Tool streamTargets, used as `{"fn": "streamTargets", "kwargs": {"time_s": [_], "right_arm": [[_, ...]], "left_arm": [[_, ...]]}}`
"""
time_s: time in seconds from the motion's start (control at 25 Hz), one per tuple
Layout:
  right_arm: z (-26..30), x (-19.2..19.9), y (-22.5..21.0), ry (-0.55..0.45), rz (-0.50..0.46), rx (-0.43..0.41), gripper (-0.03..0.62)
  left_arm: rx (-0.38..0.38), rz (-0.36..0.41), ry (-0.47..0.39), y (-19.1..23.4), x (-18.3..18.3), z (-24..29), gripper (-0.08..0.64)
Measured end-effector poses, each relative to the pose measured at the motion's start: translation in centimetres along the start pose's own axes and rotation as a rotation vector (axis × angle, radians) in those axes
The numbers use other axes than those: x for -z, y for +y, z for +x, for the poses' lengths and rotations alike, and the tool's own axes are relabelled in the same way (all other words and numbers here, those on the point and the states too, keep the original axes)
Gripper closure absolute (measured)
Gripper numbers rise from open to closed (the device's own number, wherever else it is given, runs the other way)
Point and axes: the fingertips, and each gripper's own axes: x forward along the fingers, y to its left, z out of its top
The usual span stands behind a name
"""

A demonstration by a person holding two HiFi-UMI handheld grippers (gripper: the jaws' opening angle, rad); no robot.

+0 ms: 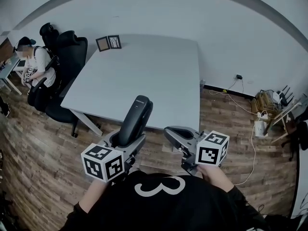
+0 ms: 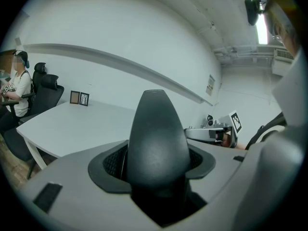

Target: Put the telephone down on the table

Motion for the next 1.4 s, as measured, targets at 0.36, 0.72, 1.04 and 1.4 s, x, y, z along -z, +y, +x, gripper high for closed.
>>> {"fn": "streamTargets", "kwargs": {"time_s": [0.36, 0.72, 1.04, 1.4], "right_arm": [[0.0, 0.2, -2.7, -0.012, 0.043, 0.036, 0.581], [5.7, -3.6, -6.9, -0.016, 0.050, 0.089, 0.581], [10.9, -6.9, -11.6, -0.016, 0.074, 0.140, 0.581], [14.9, -9.3, -17.4, -0.030, 0.118, 0.194, 0.581]], "left_arm": [[0.010, 0.001, 0.014, 1.0, -0.5, 2.2, 0.270], [0.058, 0.014, 0.047, 6.9, -4.3, 6.7, 0.270], [0.104, 0.008, 0.068, 13.0, -8.3, 11.3, 0.270], [0.122, 0.006, 0.108, 18.9, -10.5, 16.7, 0.270]]}}
